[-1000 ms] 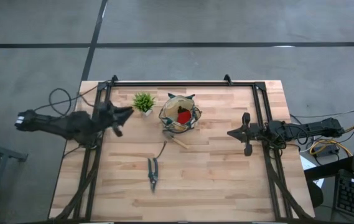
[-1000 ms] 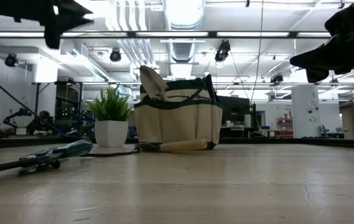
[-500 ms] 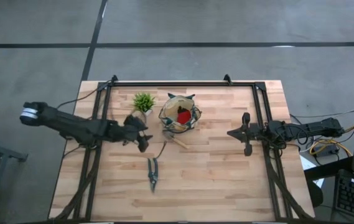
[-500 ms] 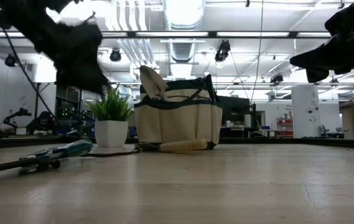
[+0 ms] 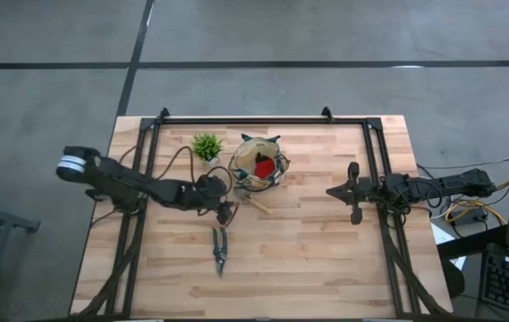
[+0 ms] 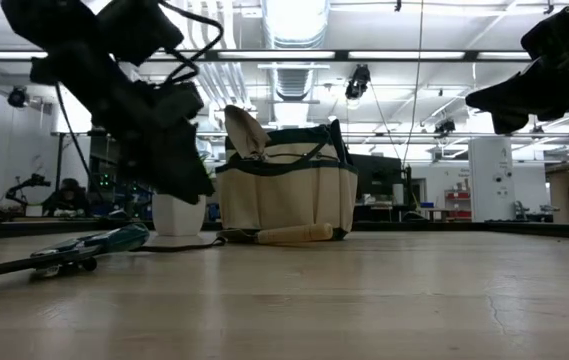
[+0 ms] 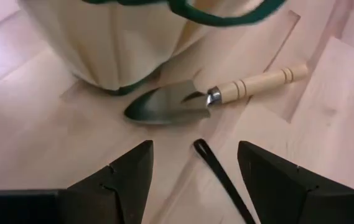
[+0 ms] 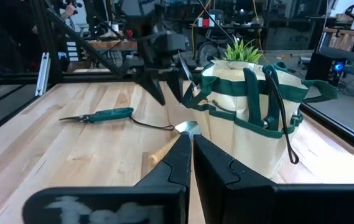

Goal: Pick & Place Garden tools in Gardening bag
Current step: Put the green shear scissors into the white gardening bag

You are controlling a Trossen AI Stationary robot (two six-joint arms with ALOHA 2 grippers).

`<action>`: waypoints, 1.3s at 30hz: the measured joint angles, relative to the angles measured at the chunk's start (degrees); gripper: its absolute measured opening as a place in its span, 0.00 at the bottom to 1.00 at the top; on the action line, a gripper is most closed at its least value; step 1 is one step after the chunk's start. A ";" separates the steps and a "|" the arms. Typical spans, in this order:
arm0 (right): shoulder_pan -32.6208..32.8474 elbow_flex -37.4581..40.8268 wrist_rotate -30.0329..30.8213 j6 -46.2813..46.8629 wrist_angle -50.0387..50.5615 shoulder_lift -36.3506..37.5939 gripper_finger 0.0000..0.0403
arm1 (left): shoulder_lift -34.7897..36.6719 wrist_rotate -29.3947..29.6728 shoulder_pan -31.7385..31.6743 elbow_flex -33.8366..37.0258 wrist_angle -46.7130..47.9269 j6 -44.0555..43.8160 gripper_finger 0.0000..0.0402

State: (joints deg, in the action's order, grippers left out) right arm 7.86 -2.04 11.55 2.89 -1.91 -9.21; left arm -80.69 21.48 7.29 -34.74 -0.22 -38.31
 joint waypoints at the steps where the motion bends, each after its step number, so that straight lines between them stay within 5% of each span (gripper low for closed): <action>1: 0.00 0.00 -0.01 -0.07 0.00 0.00 0.03 | -1.27 0.04 0.02 -0.26 -0.52 0.86 0.59; 16: 0.02 0.00 -0.02 0.00 0.00 0.08 0.03 | -16.52 -0.07 -0.35 -7.59 -1.28 4.62 0.59; 26: 0.00 0.00 -0.02 0.00 0.00 0.08 0.03 | -17.08 -3.05 -0.45 -10.23 3.77 5.28 0.56; 32: 0.00 0.00 0.00 -0.06 0.00 0.07 0.03 | -14.78 -4.97 -0.33 -10.11 9.79 5.65 0.46; 39: 0.00 0.00 0.01 0.04 0.00 0.07 0.03 | -14.82 -6.08 -0.33 -10.05 8.98 9.94 0.23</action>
State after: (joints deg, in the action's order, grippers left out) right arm 7.86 -2.04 11.56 2.93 -1.91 -9.15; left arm -95.50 15.40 6.96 -44.80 8.77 -28.36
